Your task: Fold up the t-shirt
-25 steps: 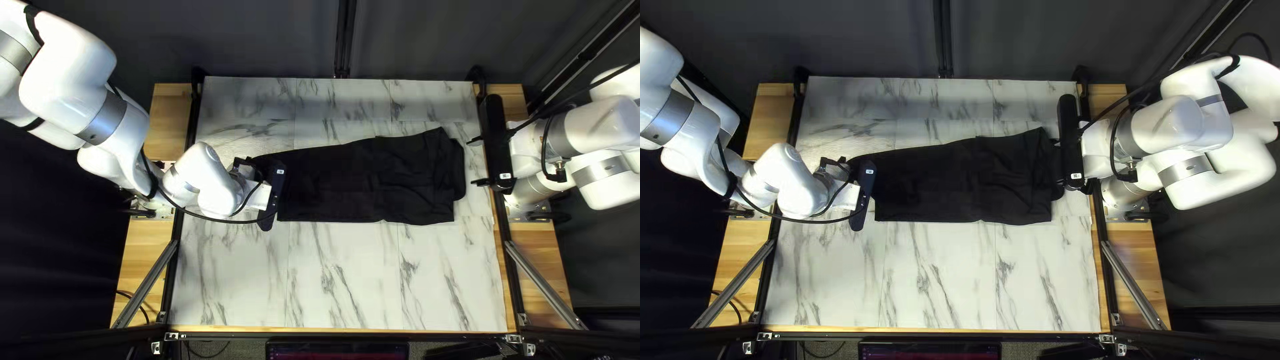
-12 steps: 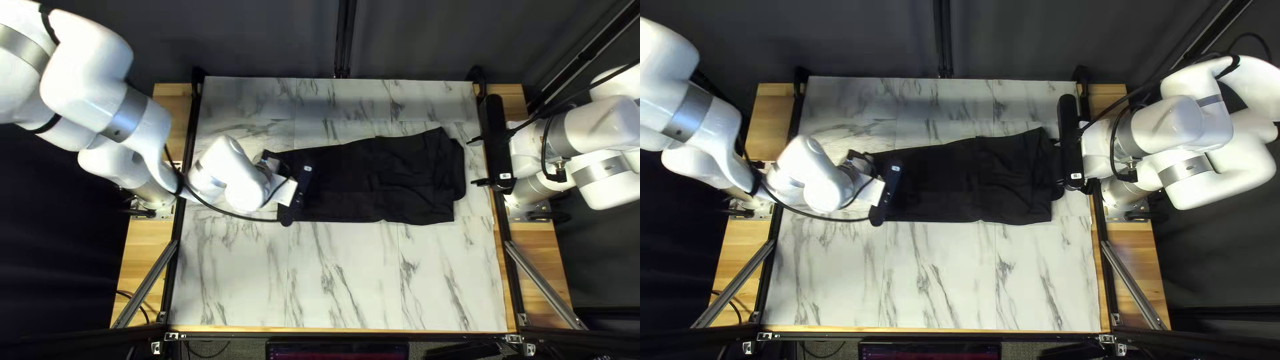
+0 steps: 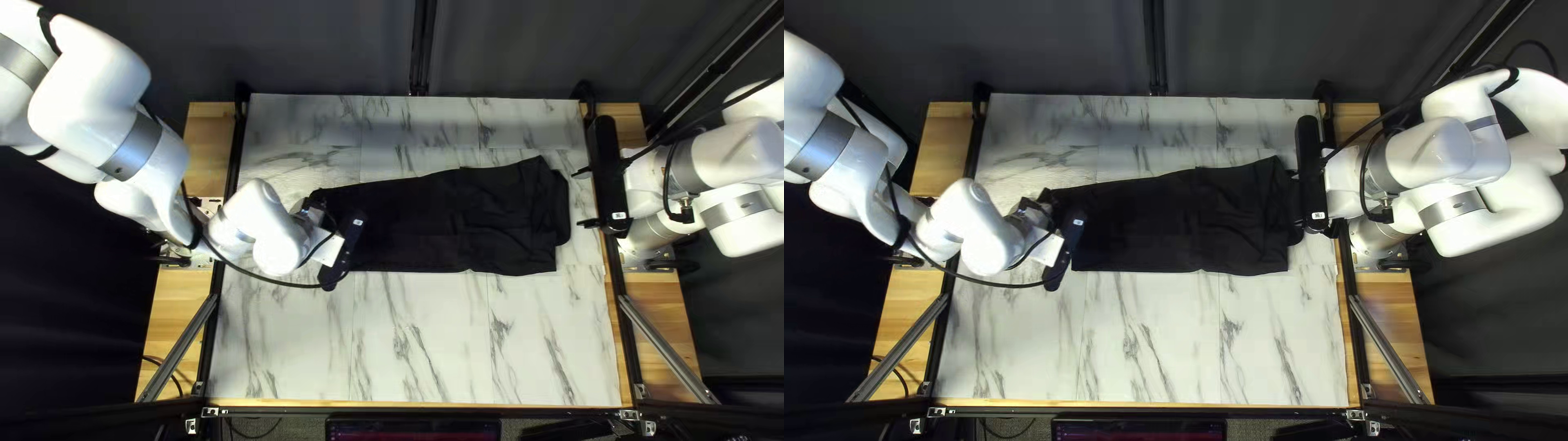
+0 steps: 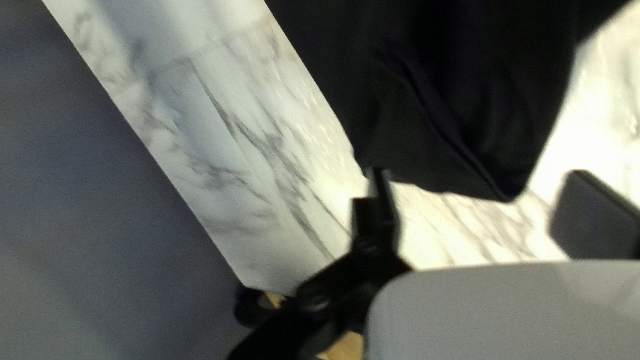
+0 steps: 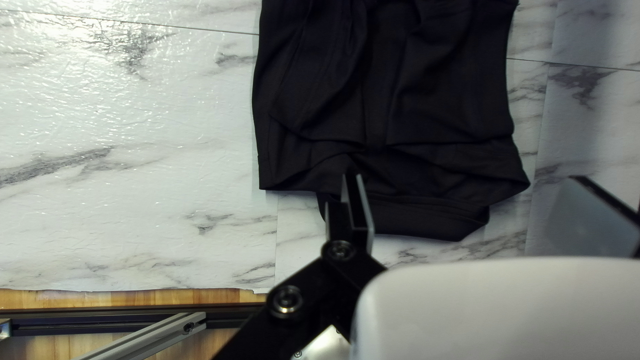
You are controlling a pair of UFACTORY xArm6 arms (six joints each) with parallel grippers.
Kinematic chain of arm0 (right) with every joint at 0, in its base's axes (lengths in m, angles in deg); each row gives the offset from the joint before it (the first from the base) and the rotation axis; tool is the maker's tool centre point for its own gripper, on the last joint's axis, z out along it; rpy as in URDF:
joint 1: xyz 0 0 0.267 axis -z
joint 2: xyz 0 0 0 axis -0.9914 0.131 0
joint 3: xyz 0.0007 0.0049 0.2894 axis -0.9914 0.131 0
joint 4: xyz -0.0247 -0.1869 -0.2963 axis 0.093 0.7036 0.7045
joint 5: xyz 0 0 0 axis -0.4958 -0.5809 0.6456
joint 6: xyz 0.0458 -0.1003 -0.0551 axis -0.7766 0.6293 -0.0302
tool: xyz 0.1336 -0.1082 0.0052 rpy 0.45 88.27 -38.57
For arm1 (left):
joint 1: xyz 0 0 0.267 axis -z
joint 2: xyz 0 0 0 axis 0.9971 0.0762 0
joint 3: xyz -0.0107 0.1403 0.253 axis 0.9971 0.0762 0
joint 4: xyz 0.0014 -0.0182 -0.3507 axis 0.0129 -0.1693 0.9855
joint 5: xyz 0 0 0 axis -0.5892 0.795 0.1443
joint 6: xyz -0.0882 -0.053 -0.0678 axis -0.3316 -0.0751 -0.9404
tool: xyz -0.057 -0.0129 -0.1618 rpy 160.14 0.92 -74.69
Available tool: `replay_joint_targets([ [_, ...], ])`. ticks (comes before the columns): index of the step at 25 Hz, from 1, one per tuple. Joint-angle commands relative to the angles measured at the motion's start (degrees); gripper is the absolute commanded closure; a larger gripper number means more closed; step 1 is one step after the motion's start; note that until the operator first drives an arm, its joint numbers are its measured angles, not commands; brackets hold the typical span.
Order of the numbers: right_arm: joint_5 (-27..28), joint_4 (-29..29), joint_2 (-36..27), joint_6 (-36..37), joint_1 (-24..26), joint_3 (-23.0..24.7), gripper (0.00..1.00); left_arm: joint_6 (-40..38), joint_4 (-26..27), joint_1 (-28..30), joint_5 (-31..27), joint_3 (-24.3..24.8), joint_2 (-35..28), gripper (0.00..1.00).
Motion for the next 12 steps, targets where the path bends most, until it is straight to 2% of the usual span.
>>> replay_joint_targets([
  [1, 0.0, 0.0, 0.0, 0.0, 0.0, 0.0, 0.00, -1.3, -0.6, -1.8, 1.9, 1.5, -1.0, 0.00],
  [8, 0.0, 0.0, 0.0, 0.0, 0.0, 0.0, 0.00, -2.1, -2.6, -4.6, 5.0, 0.4, 0.2, 0.02],
  [11, 0.0, 0.0, 0.0, 0.0, 0.0, 0.0, 0.00, -2.3, -4.2, -6.4, 6.5, -0.3, 1.5, 0.17],
  [12, 0.0, 0.0, 0.0, 0.0, 0.0, 0.0, 0.00, -2.3, -5.3, -7.6, 7.3, -0.5, 2.1, 0.37],
])
